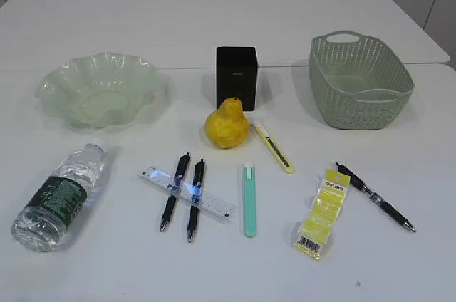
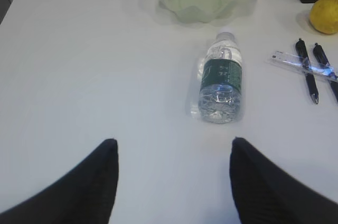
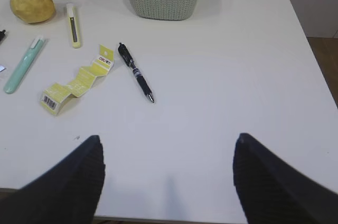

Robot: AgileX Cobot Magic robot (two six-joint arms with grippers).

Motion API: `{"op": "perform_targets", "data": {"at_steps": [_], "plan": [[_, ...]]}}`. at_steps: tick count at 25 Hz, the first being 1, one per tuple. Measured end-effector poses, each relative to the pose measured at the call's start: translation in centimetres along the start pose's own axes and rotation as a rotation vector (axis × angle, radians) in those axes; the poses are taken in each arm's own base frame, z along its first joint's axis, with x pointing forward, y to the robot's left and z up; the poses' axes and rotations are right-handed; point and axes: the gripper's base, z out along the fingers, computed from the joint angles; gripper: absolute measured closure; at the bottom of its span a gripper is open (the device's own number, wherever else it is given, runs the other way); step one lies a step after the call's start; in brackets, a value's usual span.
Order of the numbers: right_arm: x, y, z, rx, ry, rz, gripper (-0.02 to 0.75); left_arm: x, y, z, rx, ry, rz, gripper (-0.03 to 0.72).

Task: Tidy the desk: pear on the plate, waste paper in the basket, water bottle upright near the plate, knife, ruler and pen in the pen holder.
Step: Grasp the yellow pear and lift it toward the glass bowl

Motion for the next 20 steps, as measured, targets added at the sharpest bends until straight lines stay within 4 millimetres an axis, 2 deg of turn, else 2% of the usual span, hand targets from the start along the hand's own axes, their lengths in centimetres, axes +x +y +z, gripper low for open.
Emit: {"op": "perform_targets", "data": {"at_steps": [20], "plan": [[0.0, 0.0, 0.0, 0.0, 0.0, 0.0, 0.172, 0.0, -0.03, 0.0, 0.003, 0.0, -0.002, 0.222]]}}
